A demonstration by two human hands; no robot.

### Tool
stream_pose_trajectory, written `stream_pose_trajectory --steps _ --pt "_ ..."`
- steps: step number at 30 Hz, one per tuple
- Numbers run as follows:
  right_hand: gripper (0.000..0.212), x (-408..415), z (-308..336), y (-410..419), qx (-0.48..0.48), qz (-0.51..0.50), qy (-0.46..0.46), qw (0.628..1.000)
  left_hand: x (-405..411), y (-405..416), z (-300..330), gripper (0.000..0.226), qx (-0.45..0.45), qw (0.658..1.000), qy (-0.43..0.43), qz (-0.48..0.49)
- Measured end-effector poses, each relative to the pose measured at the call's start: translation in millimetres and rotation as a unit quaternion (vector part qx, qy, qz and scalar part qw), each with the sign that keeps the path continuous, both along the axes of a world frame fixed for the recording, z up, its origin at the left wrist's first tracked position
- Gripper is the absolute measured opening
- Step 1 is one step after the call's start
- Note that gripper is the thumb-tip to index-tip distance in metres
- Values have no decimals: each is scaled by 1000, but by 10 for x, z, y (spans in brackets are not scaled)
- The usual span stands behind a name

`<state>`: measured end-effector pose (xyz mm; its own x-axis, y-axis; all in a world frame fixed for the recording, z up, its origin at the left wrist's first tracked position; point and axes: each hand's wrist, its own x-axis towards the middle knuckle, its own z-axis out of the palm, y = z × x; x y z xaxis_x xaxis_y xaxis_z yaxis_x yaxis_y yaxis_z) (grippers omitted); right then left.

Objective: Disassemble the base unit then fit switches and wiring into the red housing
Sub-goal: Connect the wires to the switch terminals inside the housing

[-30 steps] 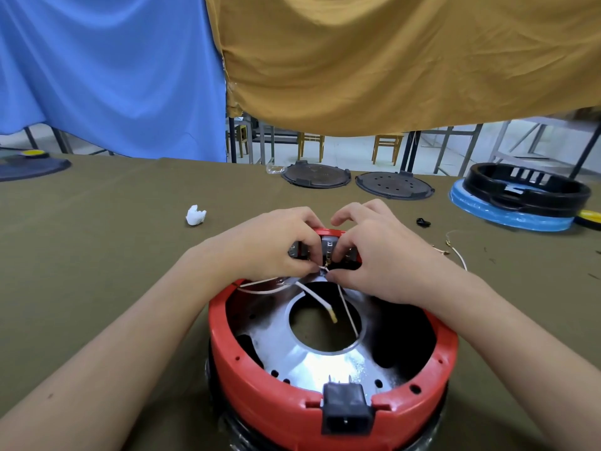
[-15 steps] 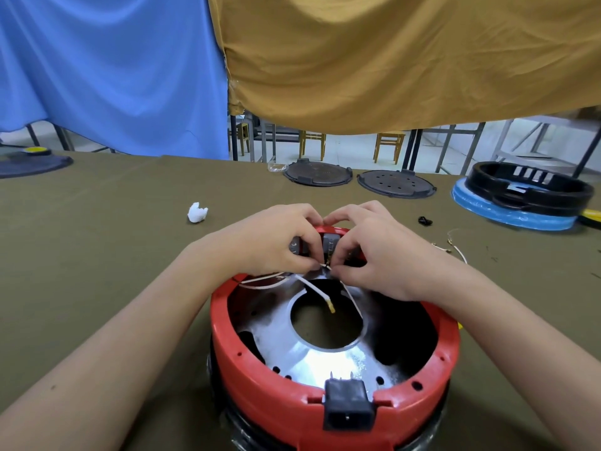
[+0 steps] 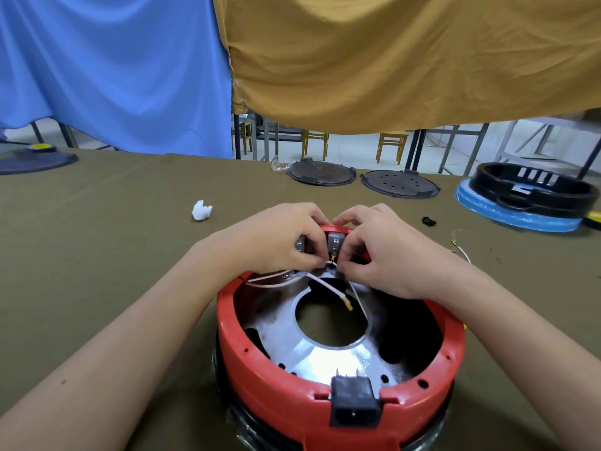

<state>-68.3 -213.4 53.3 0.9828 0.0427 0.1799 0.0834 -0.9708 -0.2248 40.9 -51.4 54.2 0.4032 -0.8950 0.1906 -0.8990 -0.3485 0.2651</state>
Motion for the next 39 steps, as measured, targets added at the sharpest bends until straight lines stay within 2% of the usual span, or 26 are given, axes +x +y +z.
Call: stream_pose_trajectory --steps 14,21,27,34,39 --pt "13 11 0 -16 21 8 31 999 19 7 -6 6 2 1000 2 -2" --pt "15 19 -23 -8 -3 1 9 1000 26 -3 -7 4 6 1000 1 3" --pt "27 5 13 34 2 -13 -6 1000 17 -3 -11 5 6 1000 6 3" --pt "16 -6 11 41 -32 -13 -33 999 22 1 -1 2 6 1000 6 -5" --pt "19 5 13 36 -51 -26 -40 998 24 -1 3 3 4 1000 5 1"
